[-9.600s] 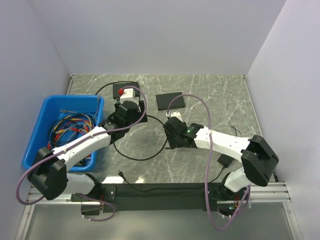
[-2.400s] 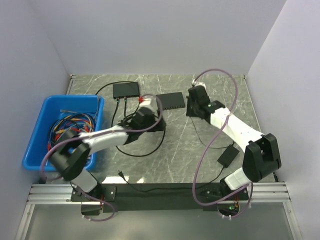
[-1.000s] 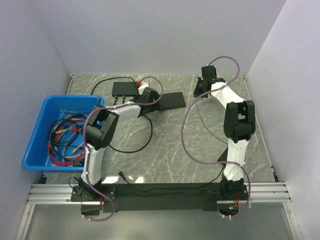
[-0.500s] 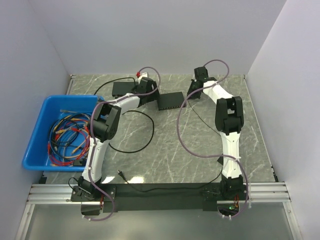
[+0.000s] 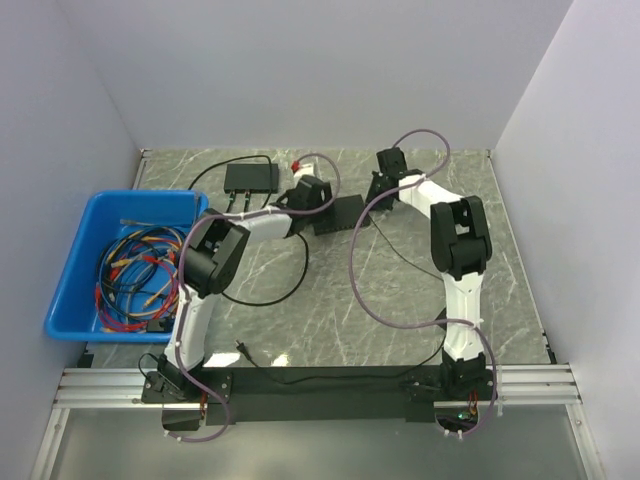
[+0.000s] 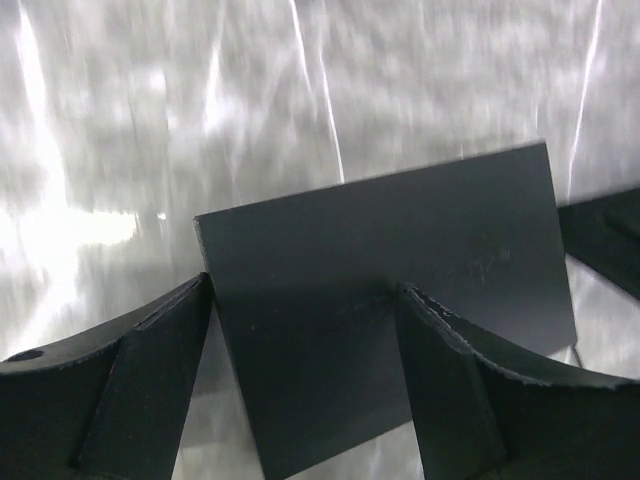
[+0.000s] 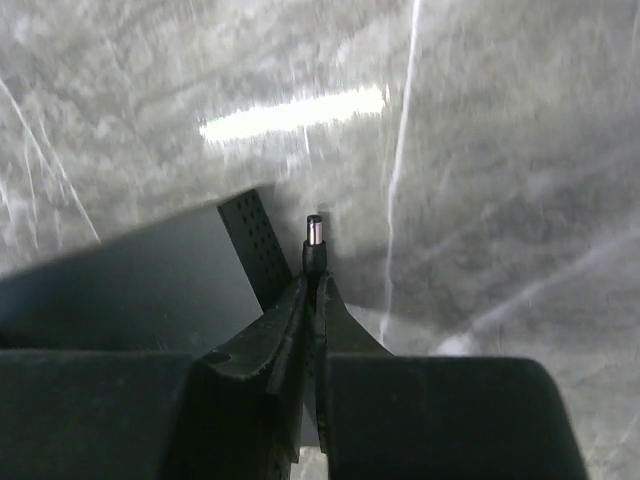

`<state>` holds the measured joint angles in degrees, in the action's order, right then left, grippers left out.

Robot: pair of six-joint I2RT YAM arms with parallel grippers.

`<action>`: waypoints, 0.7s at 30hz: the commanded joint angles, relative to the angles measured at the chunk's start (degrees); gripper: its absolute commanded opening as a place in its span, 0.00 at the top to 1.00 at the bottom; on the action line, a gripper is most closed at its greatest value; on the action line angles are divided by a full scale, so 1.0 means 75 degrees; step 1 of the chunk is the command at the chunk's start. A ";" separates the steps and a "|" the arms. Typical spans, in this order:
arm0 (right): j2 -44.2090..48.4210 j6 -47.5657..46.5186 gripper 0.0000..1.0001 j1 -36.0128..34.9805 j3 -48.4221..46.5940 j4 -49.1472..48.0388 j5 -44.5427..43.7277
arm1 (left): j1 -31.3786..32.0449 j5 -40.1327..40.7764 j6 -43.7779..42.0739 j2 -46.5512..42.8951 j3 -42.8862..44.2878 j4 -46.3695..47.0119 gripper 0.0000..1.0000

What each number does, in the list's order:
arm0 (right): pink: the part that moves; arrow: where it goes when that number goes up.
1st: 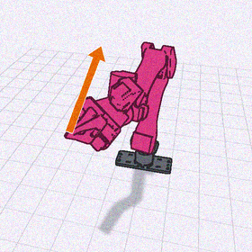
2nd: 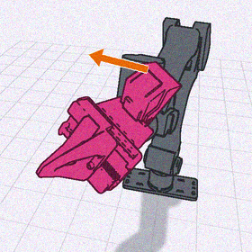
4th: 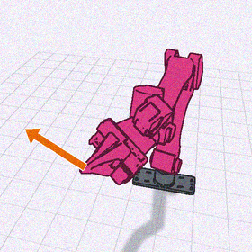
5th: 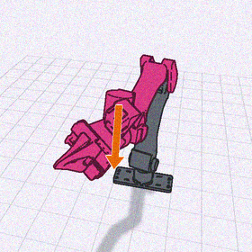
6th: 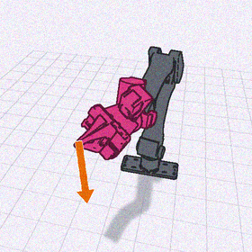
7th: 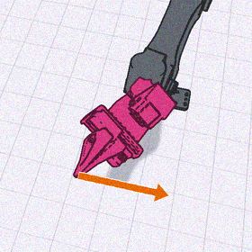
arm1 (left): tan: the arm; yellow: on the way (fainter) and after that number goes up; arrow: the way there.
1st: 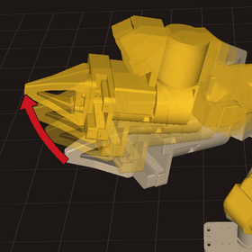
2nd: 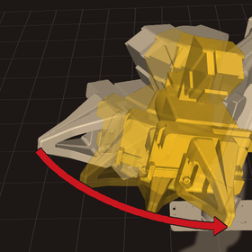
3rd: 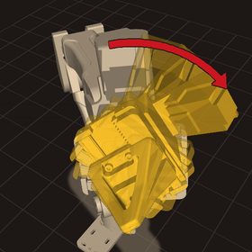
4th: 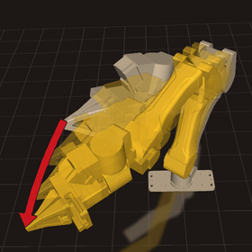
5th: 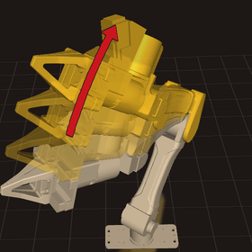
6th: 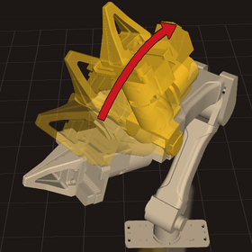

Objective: Insert the plug into the switch port

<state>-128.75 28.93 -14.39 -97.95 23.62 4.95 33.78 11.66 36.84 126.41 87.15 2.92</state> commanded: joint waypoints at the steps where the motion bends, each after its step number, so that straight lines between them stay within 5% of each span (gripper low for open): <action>1: 0.0537 0.0080 1.00 -0.0460 0.0859 -0.0230 0.0266 | 0.0896 -0.0618 0.0630 -0.0565 -0.0837 0.0267 0.22; 11: 0.1662 0.0080 1.00 -0.0963 0.2946 -0.0934 -0.0050 | 0.2550 0.0154 0.2209 -0.2214 -0.3717 0.0736 0.23; 21: 0.1721 0.0420 1.00 -0.2591 0.2795 -0.0840 -0.0320 | 0.3418 0.1712 0.3455 -0.4396 -0.5713 -0.0551 0.19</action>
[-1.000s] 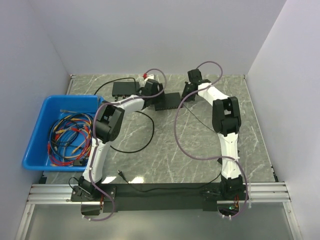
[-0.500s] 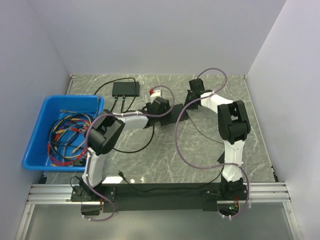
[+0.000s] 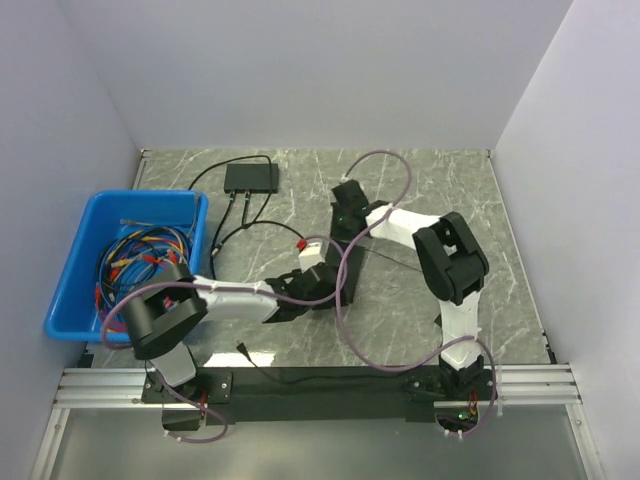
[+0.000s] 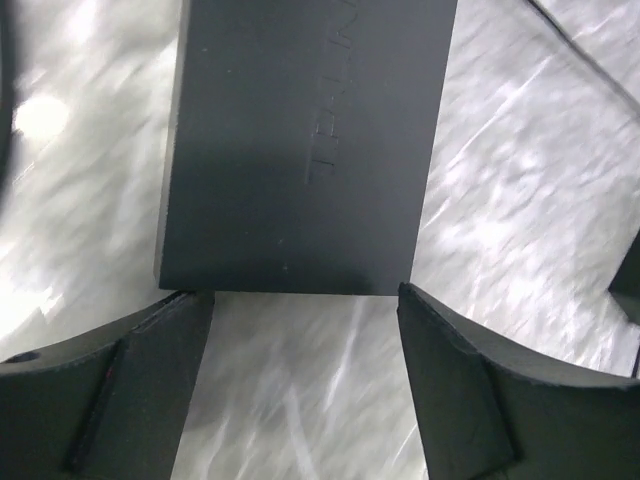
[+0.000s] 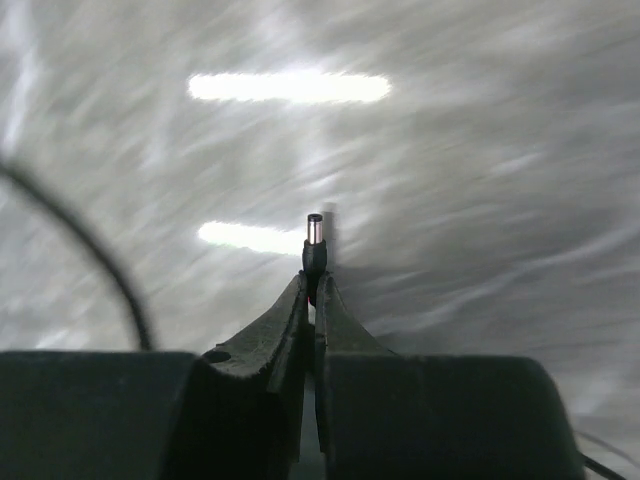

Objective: Insert the plug into the switch port

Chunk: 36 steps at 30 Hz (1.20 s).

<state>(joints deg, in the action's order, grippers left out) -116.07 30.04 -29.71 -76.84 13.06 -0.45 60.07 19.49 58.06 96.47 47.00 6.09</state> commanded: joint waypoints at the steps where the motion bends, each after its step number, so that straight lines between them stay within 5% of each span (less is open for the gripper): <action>1: -0.0016 0.0318 1.00 -0.0666 -0.0102 0.0567 0.0400 | -0.0088 0.0857 0.0649 -0.0567 -0.0512 -0.1126 0.18; 8: -0.0028 0.0389 1.00 -0.1218 -0.0337 0.0626 0.0189 | -0.0486 0.1609 0.0603 -0.1939 -0.1286 -0.1948 0.15; 20: 0.1928 -0.0408 1.00 -0.0222 -0.0079 0.1679 -0.1766 | -0.0721 0.1141 0.0543 -0.1858 -0.1755 -0.1584 0.17; 30: 0.4177 -0.0385 1.00 -0.0198 0.2541 0.1295 -0.1676 | -0.0721 0.1877 -0.0311 -0.3860 -0.1627 -0.2276 0.16; 36: 0.5021 -0.0139 1.00 -0.0292 0.3903 0.0697 -0.0937 | -0.1152 0.1739 -0.2255 -0.4706 -0.1954 -0.0860 0.13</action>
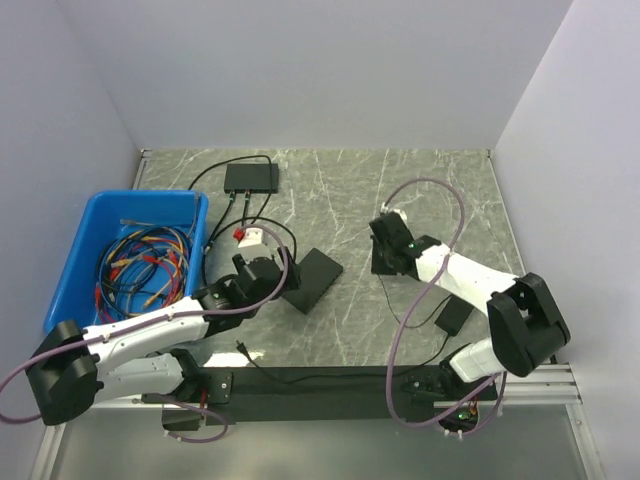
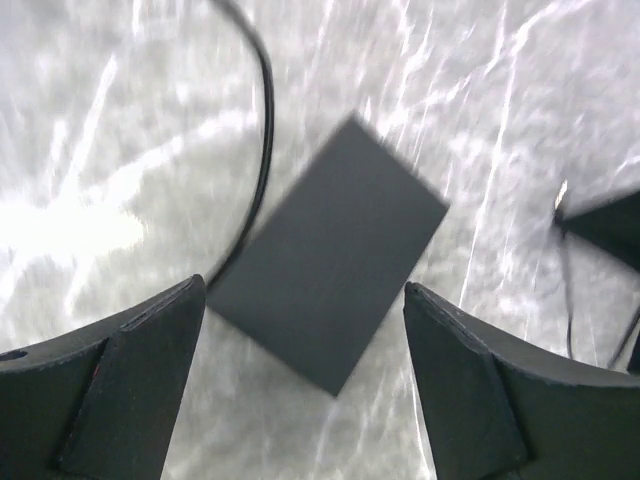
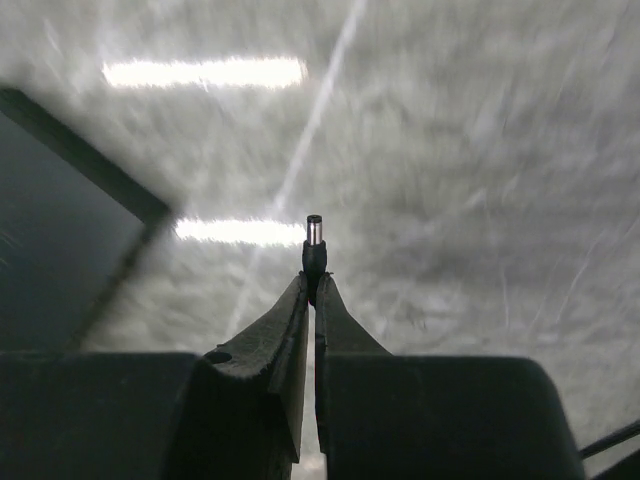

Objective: Insert the plug into the switch port

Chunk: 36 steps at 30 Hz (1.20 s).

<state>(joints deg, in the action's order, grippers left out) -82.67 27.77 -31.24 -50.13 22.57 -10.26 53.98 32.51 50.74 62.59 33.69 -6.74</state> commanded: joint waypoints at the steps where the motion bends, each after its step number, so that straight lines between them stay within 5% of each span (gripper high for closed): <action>1: 0.0674 0.0165 1.00 -0.0146 0.0448 -0.0641 0.0616 | -0.0492 -0.0150 -0.1676 -0.0189 -0.0249 0.1432 0.13; 9: 0.2067 -0.0139 1.00 -0.0322 0.1760 -0.1544 0.2035 | -0.2413 -0.3524 -0.2453 0.0103 -0.1093 0.4295 0.13; 19: 0.2633 0.0083 1.00 -0.0568 0.2336 -0.2200 0.2844 | -0.2919 -0.5516 -0.2347 0.1986 -0.2077 0.8240 0.16; 36: 0.0770 0.0001 1.00 -0.1072 0.1540 -0.1954 0.1650 | -0.3048 -0.6162 -0.2910 0.4134 -0.0370 0.8610 0.20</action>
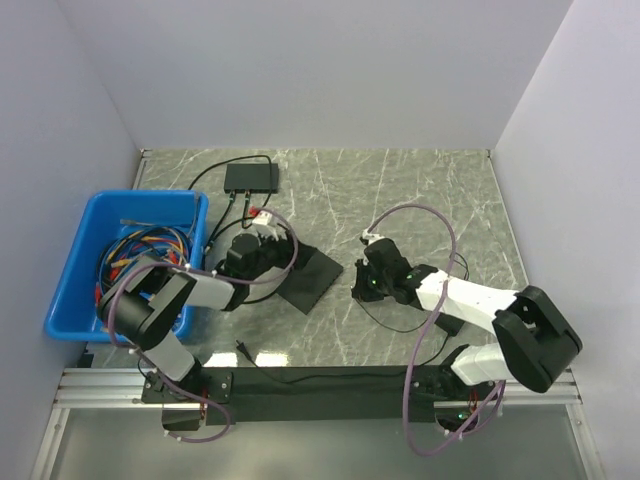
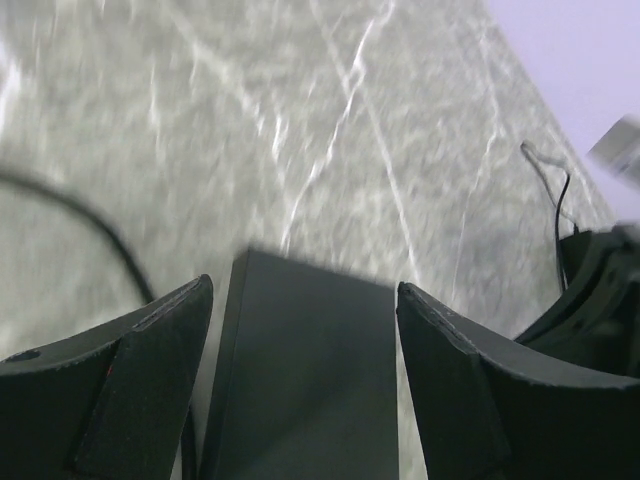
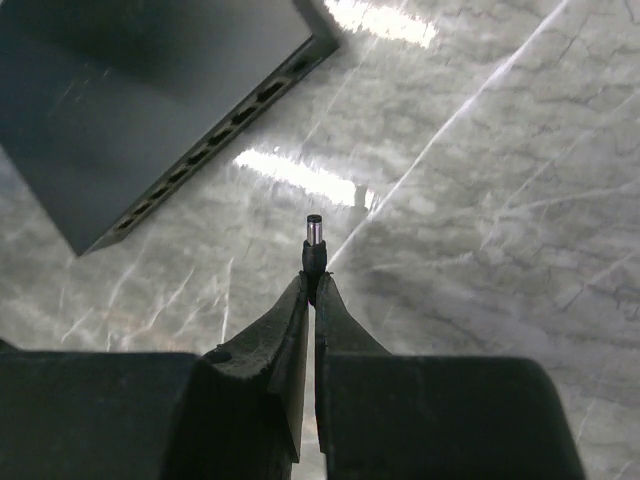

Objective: Insert the plug into the switch port

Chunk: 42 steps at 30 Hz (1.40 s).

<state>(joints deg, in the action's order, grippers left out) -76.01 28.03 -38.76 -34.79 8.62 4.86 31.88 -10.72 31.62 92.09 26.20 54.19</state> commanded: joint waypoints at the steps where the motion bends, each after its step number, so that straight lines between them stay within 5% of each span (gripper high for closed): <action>1: -0.0189 -0.0058 1.00 -0.0070 -0.0541 -0.0060 -0.0390 | -0.0137 -0.0491 -0.0383 0.0456 0.0806 0.0439 0.20; 10: -0.0962 -0.0374 1.00 -0.0093 -0.1595 0.0818 -0.0811 | -0.0336 -0.0810 -0.0618 0.1841 0.2741 -0.1296 0.22; 28: -0.2533 -0.1101 1.00 -0.0105 -0.2791 0.1756 -0.0719 | -0.0336 -0.1441 -0.0372 0.2685 0.2554 -0.0863 0.23; 42: -0.2510 -0.1160 1.00 -0.0292 -0.3003 0.1593 -0.0765 | -0.0337 -0.1688 -0.0454 0.2803 0.2261 -0.0605 0.25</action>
<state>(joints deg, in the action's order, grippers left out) -95.42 19.99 -40.25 -54.63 21.45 -0.45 29.36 -21.47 29.15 112.22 44.18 48.97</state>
